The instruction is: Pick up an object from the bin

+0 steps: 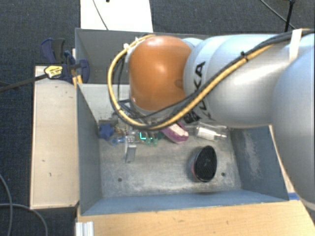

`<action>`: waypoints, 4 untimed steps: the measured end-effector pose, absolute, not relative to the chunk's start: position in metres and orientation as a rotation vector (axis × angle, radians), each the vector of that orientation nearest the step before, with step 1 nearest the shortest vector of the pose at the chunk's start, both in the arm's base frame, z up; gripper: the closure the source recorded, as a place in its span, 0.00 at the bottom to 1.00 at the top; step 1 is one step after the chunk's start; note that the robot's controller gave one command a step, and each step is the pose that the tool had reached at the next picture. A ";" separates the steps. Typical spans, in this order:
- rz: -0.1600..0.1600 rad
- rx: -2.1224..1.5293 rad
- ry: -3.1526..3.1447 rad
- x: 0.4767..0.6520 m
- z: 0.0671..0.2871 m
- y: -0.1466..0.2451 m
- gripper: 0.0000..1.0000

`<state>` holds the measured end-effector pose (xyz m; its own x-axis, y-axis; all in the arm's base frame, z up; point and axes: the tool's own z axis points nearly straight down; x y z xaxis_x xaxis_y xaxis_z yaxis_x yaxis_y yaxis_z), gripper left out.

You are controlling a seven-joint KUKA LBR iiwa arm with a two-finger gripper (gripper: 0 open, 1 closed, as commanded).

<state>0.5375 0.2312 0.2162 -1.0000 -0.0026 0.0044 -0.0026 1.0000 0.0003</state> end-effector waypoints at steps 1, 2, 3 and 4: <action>-0.003 -0.006 -3.144 0.540 0.220 0.230 1.00; 0.003 -0.155 -3.135 0.575 0.172 0.206 1.00; 0.000 0.578 -3.088 0.536 0.191 0.211 1.00; 0.003 0.554 -3.089 0.525 0.147 0.147 1.00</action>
Offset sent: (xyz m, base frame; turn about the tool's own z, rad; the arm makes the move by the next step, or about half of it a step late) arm 0.0000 0.0000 0.0000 0.0000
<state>0.5246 0.1470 0.1474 -0.9377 -0.3475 0.0031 -0.3475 0.9377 -0.0012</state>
